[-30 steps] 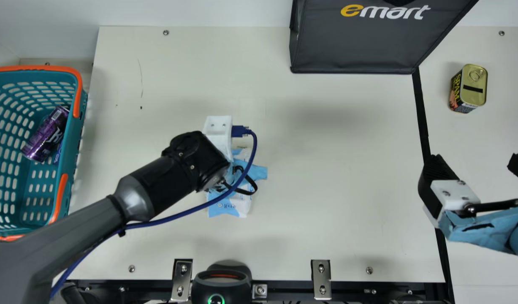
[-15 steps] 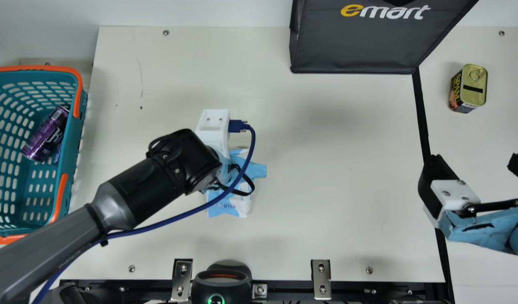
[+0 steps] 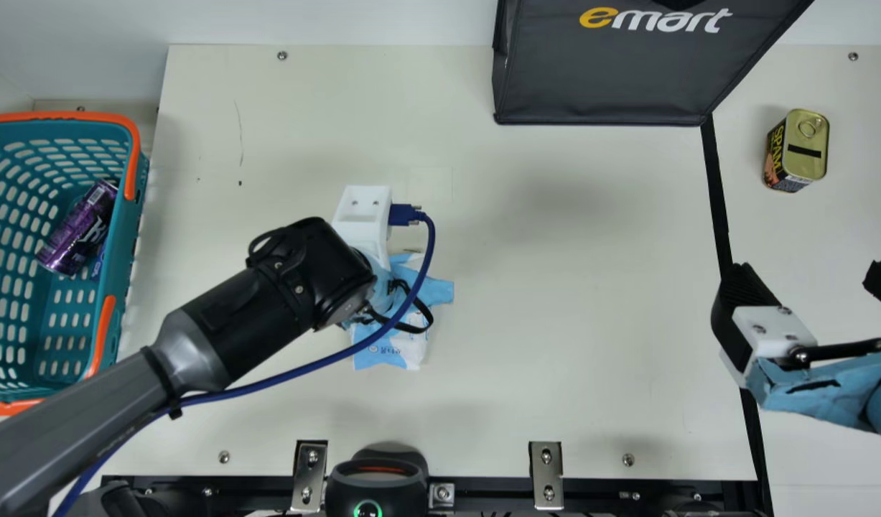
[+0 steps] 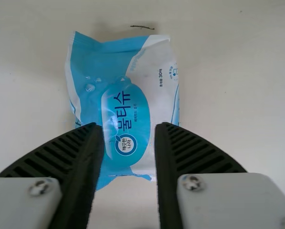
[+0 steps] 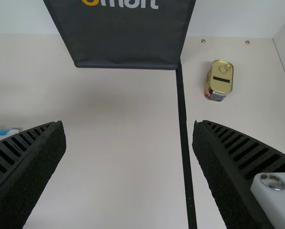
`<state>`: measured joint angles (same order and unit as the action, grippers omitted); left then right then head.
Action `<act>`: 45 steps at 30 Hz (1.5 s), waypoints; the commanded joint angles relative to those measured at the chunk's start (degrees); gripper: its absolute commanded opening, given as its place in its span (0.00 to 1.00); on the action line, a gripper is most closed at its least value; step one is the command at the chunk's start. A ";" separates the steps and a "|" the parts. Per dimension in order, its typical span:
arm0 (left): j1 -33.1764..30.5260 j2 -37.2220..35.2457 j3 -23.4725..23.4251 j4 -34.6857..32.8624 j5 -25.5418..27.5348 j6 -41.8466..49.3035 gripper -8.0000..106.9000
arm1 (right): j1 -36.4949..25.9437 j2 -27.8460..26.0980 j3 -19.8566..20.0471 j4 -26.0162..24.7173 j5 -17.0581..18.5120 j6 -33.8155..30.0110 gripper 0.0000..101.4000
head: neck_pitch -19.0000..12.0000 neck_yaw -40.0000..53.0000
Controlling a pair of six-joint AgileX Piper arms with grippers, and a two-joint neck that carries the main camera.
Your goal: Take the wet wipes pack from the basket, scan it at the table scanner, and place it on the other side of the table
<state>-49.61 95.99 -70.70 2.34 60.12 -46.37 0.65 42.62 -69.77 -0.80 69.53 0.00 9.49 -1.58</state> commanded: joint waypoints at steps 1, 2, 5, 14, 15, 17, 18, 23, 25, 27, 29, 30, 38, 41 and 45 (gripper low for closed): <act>-0.05 0.08 -0.10 -0.05 0.14 0.02 0.49 | 0.00 0.00 0.00 0.00 0.00 0.00 0.94 | -1.57 0.00; -0.06 0.11 -0.13 -0.03 0.20 0.02 0.52 | 0.00 0.00 0.00 0.00 0.00 0.00 0.94 | -1.57 0.00; -0.10 0.22 -0.21 0.09 0.38 -0.01 0.61 | 0.00 0.00 0.00 0.00 0.00 0.00 0.94 | -1.57 0.00; -0.23 0.59 -0.28 0.49 0.76 -0.15 0.85 | 0.00 0.00 0.00 0.00 0.00 0.00 0.94 | -1.57 0.00; -0.25 0.67 -0.29 0.58 0.80 -0.20 0.85 | 0.00 0.00 0.00 0.00 0.00 0.00 0.94 | -1.57 0.00; -0.28 0.85 -0.26 0.73 0.81 -0.27 0.85 | 0.00 0.00 0.00 0.00 0.00 0.00 0.94 | -1.57 0.00; -0.30 0.94 -0.25 0.82 0.81 -0.32 0.85 | 0.00 0.00 0.00 0.00 0.00 0.00 0.94 | -1.57 0.00; -0.39 1.72 -0.27 1.37 0.68 -0.54 0.85 | 0.00 0.00 0.00 0.00 0.00 0.00 0.94 | -1.57 0.00; -0.33 2.14 -0.17 1.40 0.34 -0.54 0.85 | 0.00 0.00 0.00 0.00 0.00 0.00 0.94 | -1.57 0.00; -0.23 2.58 0.02 1.47 -0.15 -0.50 0.85 | 0.00 0.00 0.00 0.00 0.00 0.00 0.94 | -1.57 0.00; -0.09 3.01 0.35 1.32 -0.87 -0.39 0.85 | 0.00 0.00 0.00 0.00 0.00 0.00 0.94 | -1.57 0.00; -0.01 3.21 0.54 1.22 -1.21 -0.32 0.85 | 0.00 0.00 0.00 0.00 0.00 0.00 0.94 | -1.57 0.00; 0.47 4.64 1.70 1.13 -3.11 -0.03 0.85 | 0.00 0.00 0.00 0.00 -0.05 0.00 0.94 | -1.57 0.00; 0.62 5.21 2.08 1.15 -3.77 0.02 0.85 | 0.00 0.00 0.00 0.00 -0.05 0.00 0.94 | -1.57 0.00; 0.81 5.95 2.56 1.07 -4.79 0.18 0.85 | 0.00 0.00 0.00 0.00 -0.05 0.00 0.94 | -1.57 0.00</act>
<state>-48.85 101.76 -68.18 3.49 55.49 -46.21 0.65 42.62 -69.77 -0.80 69.48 0.00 9.49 -1.67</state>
